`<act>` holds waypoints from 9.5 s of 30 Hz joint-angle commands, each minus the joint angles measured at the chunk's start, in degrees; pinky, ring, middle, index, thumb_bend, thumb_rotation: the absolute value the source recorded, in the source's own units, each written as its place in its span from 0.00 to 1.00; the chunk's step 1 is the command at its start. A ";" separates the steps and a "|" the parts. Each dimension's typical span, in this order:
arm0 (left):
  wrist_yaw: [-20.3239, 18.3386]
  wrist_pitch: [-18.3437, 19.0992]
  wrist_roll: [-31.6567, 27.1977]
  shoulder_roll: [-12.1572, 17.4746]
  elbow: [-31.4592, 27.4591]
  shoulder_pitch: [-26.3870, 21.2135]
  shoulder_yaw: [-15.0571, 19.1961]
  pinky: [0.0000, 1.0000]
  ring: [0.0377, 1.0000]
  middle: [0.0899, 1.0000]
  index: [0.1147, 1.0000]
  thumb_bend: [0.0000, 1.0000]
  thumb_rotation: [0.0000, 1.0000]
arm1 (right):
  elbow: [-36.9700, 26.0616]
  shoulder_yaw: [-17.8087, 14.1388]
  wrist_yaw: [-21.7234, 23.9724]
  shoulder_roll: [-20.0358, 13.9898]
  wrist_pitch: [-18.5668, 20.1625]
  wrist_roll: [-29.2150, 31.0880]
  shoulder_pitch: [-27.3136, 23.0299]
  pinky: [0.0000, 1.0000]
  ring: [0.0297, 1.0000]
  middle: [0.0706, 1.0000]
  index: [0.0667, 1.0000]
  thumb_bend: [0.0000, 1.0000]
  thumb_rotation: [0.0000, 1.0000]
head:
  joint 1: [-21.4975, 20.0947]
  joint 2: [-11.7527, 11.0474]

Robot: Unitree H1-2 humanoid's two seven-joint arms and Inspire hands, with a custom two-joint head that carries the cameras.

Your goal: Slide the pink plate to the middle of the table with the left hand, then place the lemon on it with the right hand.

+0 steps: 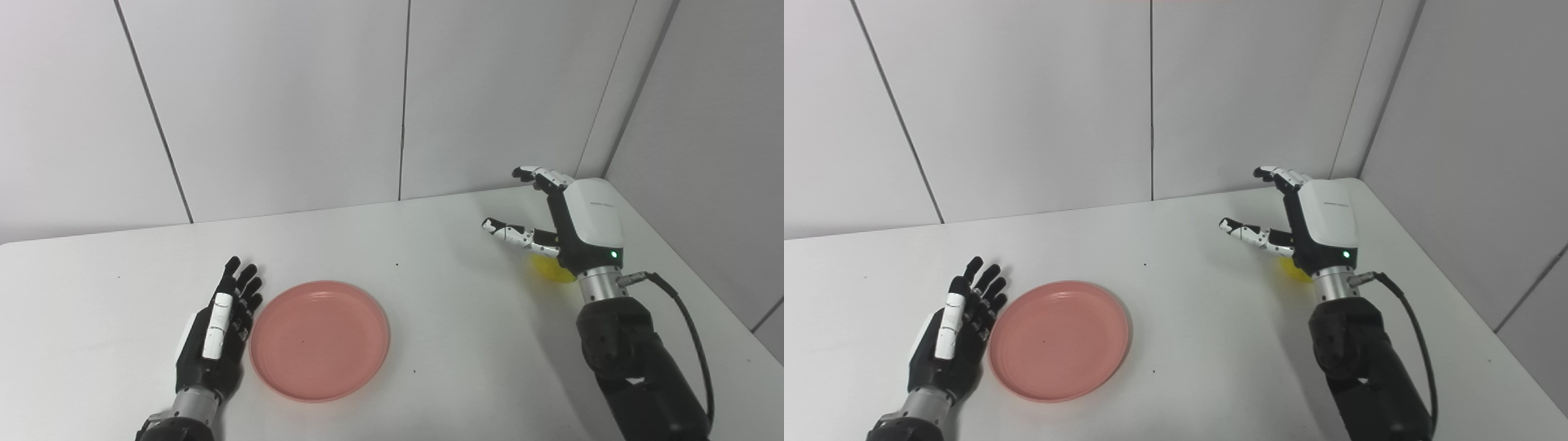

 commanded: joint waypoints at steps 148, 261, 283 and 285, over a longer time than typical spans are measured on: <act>1.29 4.05 -0.57 -1.21 -0.20 3.37 -0.61 1.00 0.95 0.94 1.00 0.81 0.73 | 26.25 8.00 -9.54 -9.35 -3.61 8.42 -4.64 0.21 0.24 0.29 0.37 0.57 0.67 | 2.68 1.23; 7.32 4.66 3.60 -8.27 -0.28 4.15 -3.08 0.99 0.92 0.92 1.00 0.83 0.74 | 8.22 26.43 9.01 5.04 -16.41 -2.38 -10.06 0.20 0.22 0.28 0.37 0.53 0.75 | 21.82 1.80; 7.77 3.34 3.89 -9.26 1.58 3.61 -2.95 1.00 0.92 0.91 1.00 0.84 0.77 | 11.42 28.66 10.71 4.36 -18.37 -4.02 -11.90 0.22 0.26 0.32 0.41 0.53 0.72 | 21.72 1.45; 7.71 3.20 3.78 -9.25 1.65 3.59 -2.89 1.00 0.92 0.91 1.00 0.83 0.77 | 11.58 28.68 10.36 4.42 -18.79 -4.10 -12.01 0.21 0.25 0.31 0.40 0.53 0.73 | 21.72 1.48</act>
